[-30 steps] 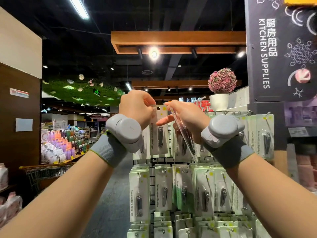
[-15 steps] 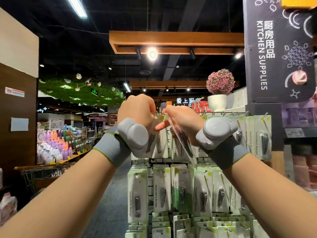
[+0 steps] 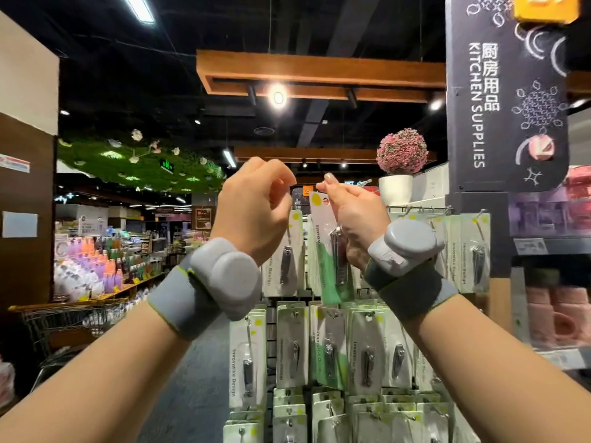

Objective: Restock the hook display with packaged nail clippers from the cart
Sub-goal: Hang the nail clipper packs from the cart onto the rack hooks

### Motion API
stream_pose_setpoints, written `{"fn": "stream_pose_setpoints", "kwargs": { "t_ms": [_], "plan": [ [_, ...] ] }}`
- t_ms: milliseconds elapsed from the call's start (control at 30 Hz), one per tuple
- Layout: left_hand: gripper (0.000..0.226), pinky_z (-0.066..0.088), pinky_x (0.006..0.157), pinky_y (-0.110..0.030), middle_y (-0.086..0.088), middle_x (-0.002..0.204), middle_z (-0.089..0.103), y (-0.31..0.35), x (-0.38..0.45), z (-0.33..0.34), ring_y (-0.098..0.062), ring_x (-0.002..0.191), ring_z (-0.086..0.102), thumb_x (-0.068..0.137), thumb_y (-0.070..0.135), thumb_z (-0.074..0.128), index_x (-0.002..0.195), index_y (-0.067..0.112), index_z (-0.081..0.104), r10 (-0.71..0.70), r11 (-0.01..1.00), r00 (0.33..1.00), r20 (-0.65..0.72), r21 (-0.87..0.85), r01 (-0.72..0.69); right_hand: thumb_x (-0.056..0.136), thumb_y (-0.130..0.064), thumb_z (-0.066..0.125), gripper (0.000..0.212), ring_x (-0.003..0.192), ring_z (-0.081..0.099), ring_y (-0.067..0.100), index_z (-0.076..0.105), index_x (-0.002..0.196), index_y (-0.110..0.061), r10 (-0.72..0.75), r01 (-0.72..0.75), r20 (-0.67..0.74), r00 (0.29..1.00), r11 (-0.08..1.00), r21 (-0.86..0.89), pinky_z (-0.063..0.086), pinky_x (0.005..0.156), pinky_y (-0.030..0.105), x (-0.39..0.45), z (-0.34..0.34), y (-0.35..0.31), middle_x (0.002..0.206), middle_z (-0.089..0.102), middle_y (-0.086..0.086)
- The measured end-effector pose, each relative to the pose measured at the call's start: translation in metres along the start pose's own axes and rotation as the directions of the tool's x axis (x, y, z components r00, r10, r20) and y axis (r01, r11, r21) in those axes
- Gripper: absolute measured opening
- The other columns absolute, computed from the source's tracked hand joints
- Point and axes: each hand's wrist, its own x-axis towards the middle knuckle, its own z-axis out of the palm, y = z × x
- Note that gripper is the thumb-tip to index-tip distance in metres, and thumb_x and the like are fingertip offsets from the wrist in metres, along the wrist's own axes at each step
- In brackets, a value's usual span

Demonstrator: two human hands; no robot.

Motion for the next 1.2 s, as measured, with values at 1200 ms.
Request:
{"fn": "stream_pose_setpoints", "kwargs": {
  "t_ms": [1200],
  "plan": [
    [0.019, 0.055, 0.058, -0.023, -0.013, 0.081, 0.071, 0.048, -0.027, 0.023, -0.012, 0.063, 0.065, 0.076, 0.002, 0.072, 0.094, 0.002, 0.068, -0.255, 0.598, 0.802, 0.541, -0.563, 0.570, 0.082, -0.006, 0.069, 0.006, 0.058, 0.062, 0.011, 0.064, 0.080, -0.005, 0.114, -0.105, 0.105, 0.988, 0.990, -0.092, 0.051, 0.050, 0.019, -0.056, -0.095, -0.024, 0.073, 0.065, 0.007]
  ]
}}
